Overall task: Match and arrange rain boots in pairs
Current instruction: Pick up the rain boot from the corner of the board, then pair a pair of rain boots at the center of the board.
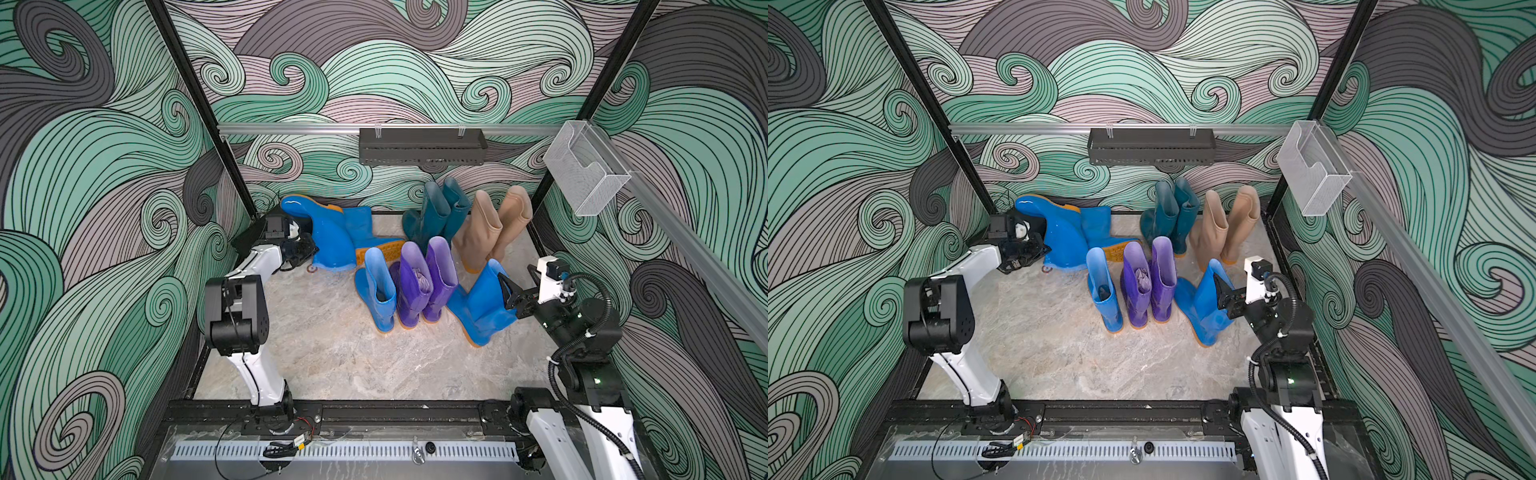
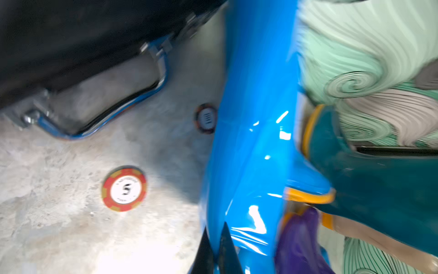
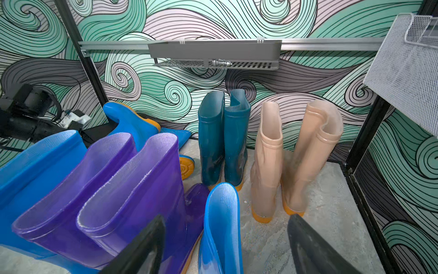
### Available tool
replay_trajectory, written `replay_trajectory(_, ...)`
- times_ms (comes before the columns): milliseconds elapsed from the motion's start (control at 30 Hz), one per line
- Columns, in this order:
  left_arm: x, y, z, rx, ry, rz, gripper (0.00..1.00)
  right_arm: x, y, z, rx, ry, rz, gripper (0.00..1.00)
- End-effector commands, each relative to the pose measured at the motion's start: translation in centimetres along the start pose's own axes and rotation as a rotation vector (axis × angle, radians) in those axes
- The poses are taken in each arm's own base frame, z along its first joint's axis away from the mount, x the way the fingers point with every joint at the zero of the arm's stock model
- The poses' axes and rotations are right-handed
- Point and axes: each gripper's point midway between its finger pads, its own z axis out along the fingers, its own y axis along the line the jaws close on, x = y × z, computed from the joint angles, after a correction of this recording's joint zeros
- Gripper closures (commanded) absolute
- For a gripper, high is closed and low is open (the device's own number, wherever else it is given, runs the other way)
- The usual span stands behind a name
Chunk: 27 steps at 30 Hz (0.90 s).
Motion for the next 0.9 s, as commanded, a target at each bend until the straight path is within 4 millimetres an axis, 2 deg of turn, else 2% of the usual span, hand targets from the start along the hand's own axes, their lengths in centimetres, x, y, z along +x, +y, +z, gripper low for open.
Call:
replay_trajectory(0, -3.0, -4.8, -5.0, 0.074, -0.099, 0.107, 1.00, -2.8, 1.2, -0.7, -0.058, -0.059, -0.062, 0.19)
replay_trajectory(133, -4.7, -6.8, -8.2, 0.083, -0.173, 0.121, 1.00, -6.4, 2.7, -1.8, -0.127, -0.156, -0.121, 0.19)
replay_trajectory(300, -5.8, -8.6, -11.4, 0.102, -0.203, 0.088, 1.00, -8.5, 4.7, -1.8, -0.254, -0.171, -0.125, 0.20)
replay_trajectory(467, -5.6, -9.9, -14.5, 0.116, -0.205, 0.062, 1.00, -7.9, 7.0, -0.4, -0.369, -0.119, -0.137, 0.20)
replay_trajectory(567, -5.1, -10.3, -16.2, 0.120, -0.223, 0.063, 1.00, -6.8, 9.1, 1.3, -0.414, -0.042, -0.214, 0.20)
replay_trajectory(633, -4.5, -10.6, -17.1, 0.138, -0.225, 0.056, 1.00, -5.7, 11.3, 2.8, -0.470, 0.029, -0.291, 0.20)
replay_trajectory(700, -3.9, -10.7, -17.0, 0.152, -0.202, 0.037, 1.00, -5.5, 13.3, 4.0, -0.504, 0.054, -0.351, 0.19)
replay_trajectory(733, -3.6, -11.6, -18.5, 0.178, -0.221, 0.044, 1.00, -5.5, 14.5, 4.8, -0.535, 0.058, -0.377, 0.18)
replay_trajectory(867, -3.1, -12.4, -19.8, 0.213, -0.237, 0.031, 1.00, -6.5, 18.9, 7.9, -0.625, 0.018, -0.422, 0.13)
